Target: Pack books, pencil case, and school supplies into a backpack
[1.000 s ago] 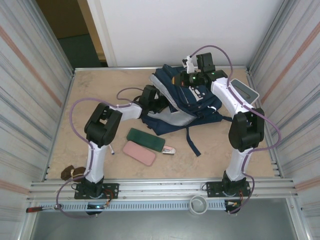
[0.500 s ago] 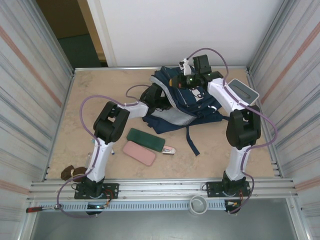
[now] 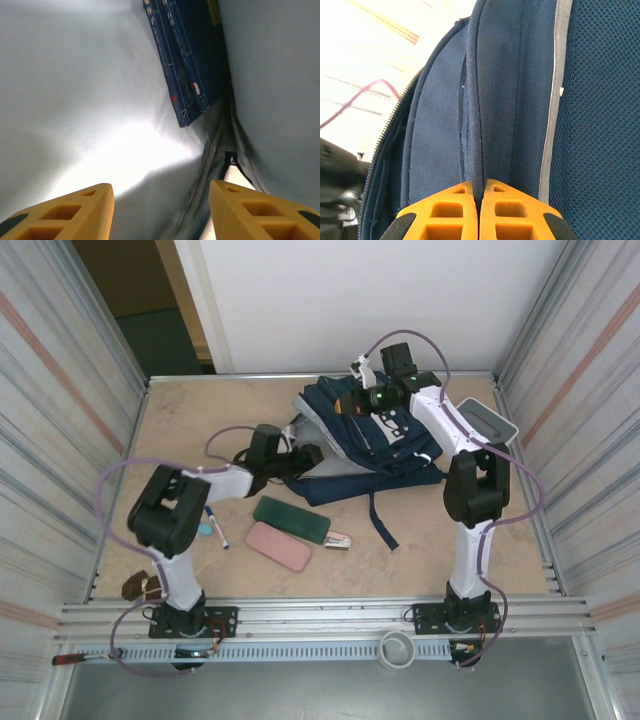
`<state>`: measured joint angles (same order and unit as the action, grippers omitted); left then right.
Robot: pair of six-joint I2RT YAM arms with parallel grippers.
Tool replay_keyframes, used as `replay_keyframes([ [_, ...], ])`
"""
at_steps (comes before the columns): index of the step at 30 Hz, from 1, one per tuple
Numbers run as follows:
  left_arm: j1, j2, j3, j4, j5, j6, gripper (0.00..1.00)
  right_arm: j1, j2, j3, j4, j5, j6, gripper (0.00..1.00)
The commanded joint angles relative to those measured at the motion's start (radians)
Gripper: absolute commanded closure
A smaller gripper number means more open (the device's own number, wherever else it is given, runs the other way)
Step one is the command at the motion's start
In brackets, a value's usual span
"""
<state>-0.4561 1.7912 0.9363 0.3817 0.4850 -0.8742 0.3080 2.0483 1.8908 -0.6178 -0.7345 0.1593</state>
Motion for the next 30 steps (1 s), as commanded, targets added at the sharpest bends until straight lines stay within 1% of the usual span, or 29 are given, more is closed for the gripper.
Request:
replay_keyframes([
  [1,0.045,-0.16,-0.075,-0.112,-0.052,0.122,0.45,-0.006,0.011,0.033,-0.075,-0.002,-0.116,0.98],
  [4,0.096,-0.281,-0.122,-0.237,-0.139,0.179,0.44,-0.002,-0.004,-0.006,-0.072,-0.014,-0.118,0.91],
  [7,0.161,-0.366,-0.175,-0.277,-0.182,0.2,0.42,0.009,-0.028,-0.066,-0.056,-0.04,-0.104,0.85],
  [10,0.23,-0.399,-0.205,-0.273,-0.158,0.201,0.4,0.01,-0.06,-0.12,-0.005,-0.059,-0.05,0.79],
  [11,0.247,-0.4,-0.209,-0.273,-0.146,0.202,0.4,0.008,-0.074,-0.138,0.005,-0.065,-0.033,0.75],
  [14,0.267,-0.385,-0.203,-0.281,-0.13,0.207,0.4,-0.005,-0.142,-0.235,0.038,-0.044,0.015,0.67],
  [18,0.267,-0.329,-0.176,-0.27,-0.087,0.204,0.39,-0.061,-0.299,-0.482,0.145,0.058,0.109,0.55],
  [21,0.267,-0.269,-0.144,-0.244,-0.039,0.195,0.38,-0.128,-0.419,-0.669,0.192,0.179,0.172,0.42],
  [23,0.263,-0.226,-0.119,-0.231,-0.013,0.192,0.38,-0.165,-0.492,-0.783,0.23,0.24,0.207,0.4],
  [26,0.251,-0.174,-0.084,-0.233,0.001,0.198,0.37,-0.181,-0.566,-0.899,0.272,0.311,0.236,0.38],
  [30,0.234,-0.105,-0.03,-0.246,0.018,0.21,0.35,-0.181,-0.581,-0.965,0.311,0.417,0.281,0.38],
])
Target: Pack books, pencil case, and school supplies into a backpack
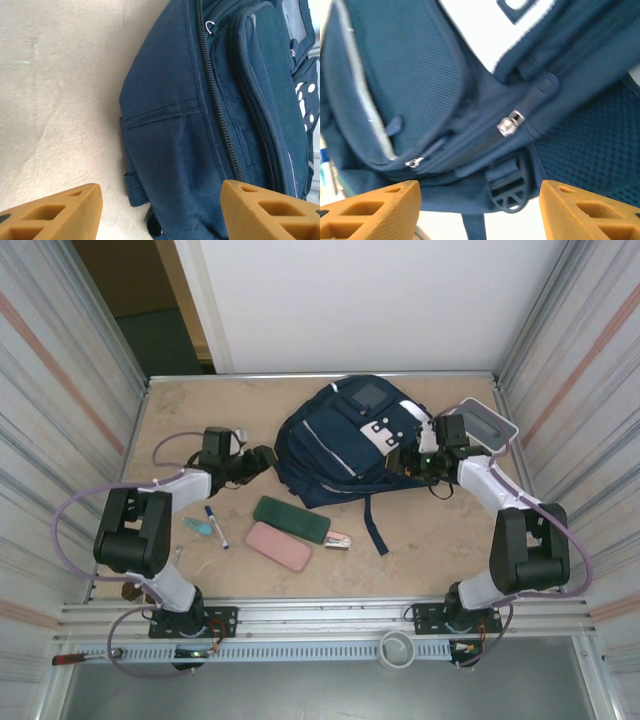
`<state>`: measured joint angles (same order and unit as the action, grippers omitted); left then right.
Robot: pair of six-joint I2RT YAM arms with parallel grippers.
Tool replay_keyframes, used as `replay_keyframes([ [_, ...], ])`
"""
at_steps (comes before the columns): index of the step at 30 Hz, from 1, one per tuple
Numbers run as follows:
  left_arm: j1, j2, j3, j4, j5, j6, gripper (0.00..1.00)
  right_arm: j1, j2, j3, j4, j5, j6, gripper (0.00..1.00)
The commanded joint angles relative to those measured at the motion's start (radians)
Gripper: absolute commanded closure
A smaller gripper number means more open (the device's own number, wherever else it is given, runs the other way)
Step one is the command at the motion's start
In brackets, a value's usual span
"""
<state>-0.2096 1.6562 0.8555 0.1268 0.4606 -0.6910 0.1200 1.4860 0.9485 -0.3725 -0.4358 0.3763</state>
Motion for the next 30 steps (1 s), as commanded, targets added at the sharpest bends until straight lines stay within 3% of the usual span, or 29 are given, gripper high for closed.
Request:
replay_keyframes([
  [1,-0.019,0.051,0.071,-0.002,0.056,0.033,0.35,0.006,-0.003,-0.021,0.069,0.151,0.074,0.37],
  [5,-0.054,0.116,0.136,-0.035,0.115,0.044,0.36,0.001,0.093,0.029,0.094,0.196,0.109,0.37],
  [9,-0.132,0.114,0.145,-0.023,0.145,0.053,0.39,0.017,0.227,0.133,0.148,0.114,0.146,0.37],
  [17,-0.395,0.125,0.245,-0.045,0.171,0.058,0.41,0.069,0.458,0.427,0.167,0.051,0.165,0.36],
  [21,-0.526,0.174,0.359,-0.095,0.207,0.097,0.4,0.067,0.575,0.64,0.068,0.034,0.124,0.36],
  [25,-0.578,0.16,0.402,-0.154,0.224,0.192,0.39,0.033,0.588,0.749,-0.034,0.094,0.066,0.35],
  [30,-0.547,0.021,0.347,-0.241,0.167,0.362,0.37,0.013,0.447,0.651,-0.043,0.104,0.012,0.33],
])
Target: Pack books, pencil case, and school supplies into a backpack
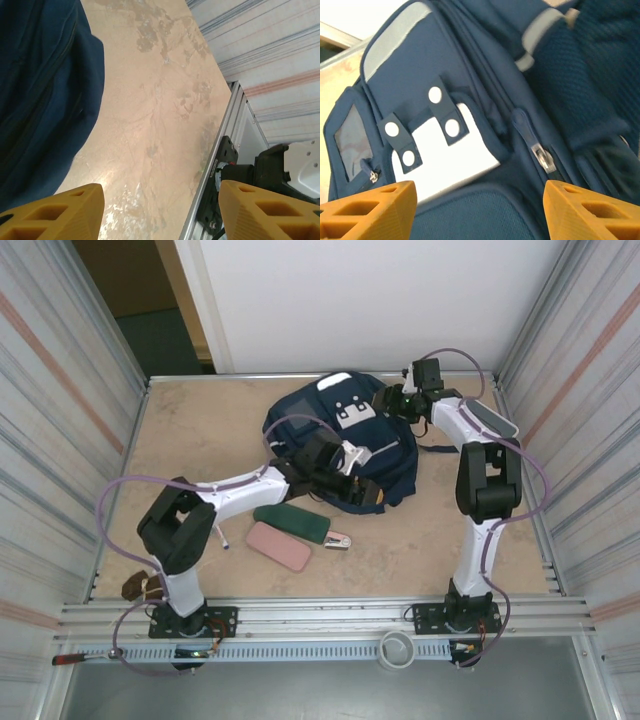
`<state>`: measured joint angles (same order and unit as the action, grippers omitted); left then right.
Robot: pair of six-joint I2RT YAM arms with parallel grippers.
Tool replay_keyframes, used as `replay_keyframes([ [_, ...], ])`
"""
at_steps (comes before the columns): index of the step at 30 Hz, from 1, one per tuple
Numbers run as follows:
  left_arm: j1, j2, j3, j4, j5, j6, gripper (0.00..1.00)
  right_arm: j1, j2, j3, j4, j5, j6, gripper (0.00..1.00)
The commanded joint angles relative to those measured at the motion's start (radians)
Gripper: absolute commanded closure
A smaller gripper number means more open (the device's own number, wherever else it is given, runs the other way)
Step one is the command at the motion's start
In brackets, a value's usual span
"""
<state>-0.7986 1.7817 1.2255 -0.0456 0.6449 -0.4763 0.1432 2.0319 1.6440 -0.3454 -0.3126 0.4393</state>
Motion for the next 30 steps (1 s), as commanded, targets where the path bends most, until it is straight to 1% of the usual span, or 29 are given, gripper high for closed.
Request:
replay_keyframes([
  [1,0.055,-0.137,-0.039,-0.081,-0.042,0.174,0.36,-0.007,-0.132,-0.083,-0.067,-0.033,-0.052,0.33],
  [4,0.127,-0.238,-0.111,-0.104,-0.181,0.209,0.3,0.013,-0.265,-0.256,-0.046,-0.075,-0.05,0.31],
  [5,0.169,-0.264,-0.132,-0.108,-0.23,0.19,0.28,0.025,-0.316,-0.327,-0.037,-0.076,-0.04,0.31],
  [6,0.221,-0.285,-0.15,-0.108,-0.256,0.157,0.27,0.038,-0.367,-0.396,-0.024,-0.084,-0.034,0.3],
  [8,0.331,-0.294,-0.173,-0.087,-0.247,0.075,0.27,0.068,-0.453,-0.51,-0.012,-0.077,-0.005,0.3],
  [9,0.388,-0.279,-0.18,-0.054,-0.215,0.039,0.27,0.088,-0.494,-0.567,-0.001,-0.068,0.013,0.3],
  [11,0.462,-0.226,-0.153,-0.028,-0.165,0.002,0.27,0.131,-0.557,-0.656,0.014,-0.045,0.053,0.3],
  [12,0.474,-0.19,-0.118,-0.041,-0.154,0.003,0.27,0.159,-0.588,-0.699,0.02,-0.017,0.072,0.3],
  [15,0.466,-0.074,-0.009,-0.096,-0.17,0.04,0.27,0.224,-0.67,-0.803,0.05,0.058,0.117,0.3],
  [17,0.458,0.016,0.06,-0.108,-0.175,0.056,0.28,0.24,-0.714,-0.874,0.097,0.098,0.144,0.29],
  [19,0.456,0.105,0.13,-0.14,-0.171,0.065,0.28,0.231,-0.73,-0.929,0.16,0.105,0.157,0.28],
  [22,0.446,0.209,0.212,-0.202,-0.168,0.082,0.3,0.192,-0.696,-0.947,0.221,0.075,0.146,0.28],
  [25,0.419,0.23,0.2,-0.219,-0.188,0.078,0.31,0.127,-0.633,-0.928,0.273,0.038,0.133,0.28],
  [28,0.379,0.21,0.142,-0.23,-0.212,0.075,0.31,0.052,-0.558,-0.88,0.322,-0.027,0.139,0.28],
  [30,0.346,0.192,0.095,-0.232,-0.228,0.065,0.32,0.023,-0.499,-0.824,0.329,-0.042,0.133,0.28],
])
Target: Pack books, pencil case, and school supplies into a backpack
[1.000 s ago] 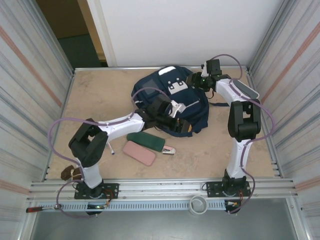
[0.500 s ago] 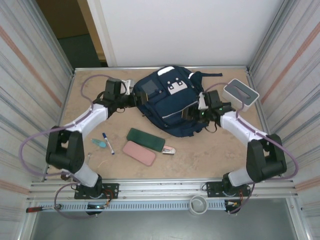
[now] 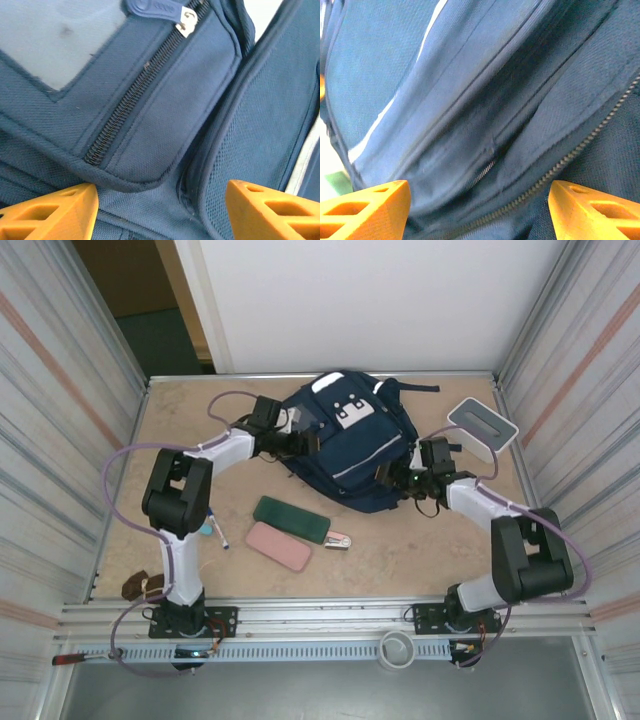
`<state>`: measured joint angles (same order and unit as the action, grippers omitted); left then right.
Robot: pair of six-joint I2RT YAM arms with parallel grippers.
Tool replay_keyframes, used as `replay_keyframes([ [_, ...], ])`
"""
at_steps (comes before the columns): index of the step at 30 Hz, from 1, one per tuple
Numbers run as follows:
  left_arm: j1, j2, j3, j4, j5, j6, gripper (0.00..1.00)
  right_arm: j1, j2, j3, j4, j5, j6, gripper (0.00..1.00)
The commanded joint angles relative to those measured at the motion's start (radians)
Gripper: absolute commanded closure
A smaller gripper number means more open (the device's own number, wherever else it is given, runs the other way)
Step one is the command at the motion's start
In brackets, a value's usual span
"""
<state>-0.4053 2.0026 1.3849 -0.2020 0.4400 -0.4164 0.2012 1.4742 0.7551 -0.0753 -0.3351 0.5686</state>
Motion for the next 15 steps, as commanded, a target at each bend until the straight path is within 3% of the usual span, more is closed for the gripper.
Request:
replay_keyframes([
  [1,-0.07,-0.039,-0.086,-0.069,-0.027,-0.007,0.32,-0.048,0.096,0.102,0.053,-0.025,0.0,0.28],
  [7,-0.241,-0.084,-0.066,-0.062,-0.062,0.026,0.32,-0.112,0.329,0.368,0.008,-0.051,-0.001,0.3],
  [12,-0.31,-0.14,0.061,-0.215,-0.257,0.261,0.31,-0.127,0.499,0.689,-0.186,-0.11,-0.071,0.32],
  [15,-0.306,-0.201,0.052,-0.221,-0.373,0.412,0.3,-0.14,0.439,0.684,-0.223,-0.095,-0.099,0.33],
])
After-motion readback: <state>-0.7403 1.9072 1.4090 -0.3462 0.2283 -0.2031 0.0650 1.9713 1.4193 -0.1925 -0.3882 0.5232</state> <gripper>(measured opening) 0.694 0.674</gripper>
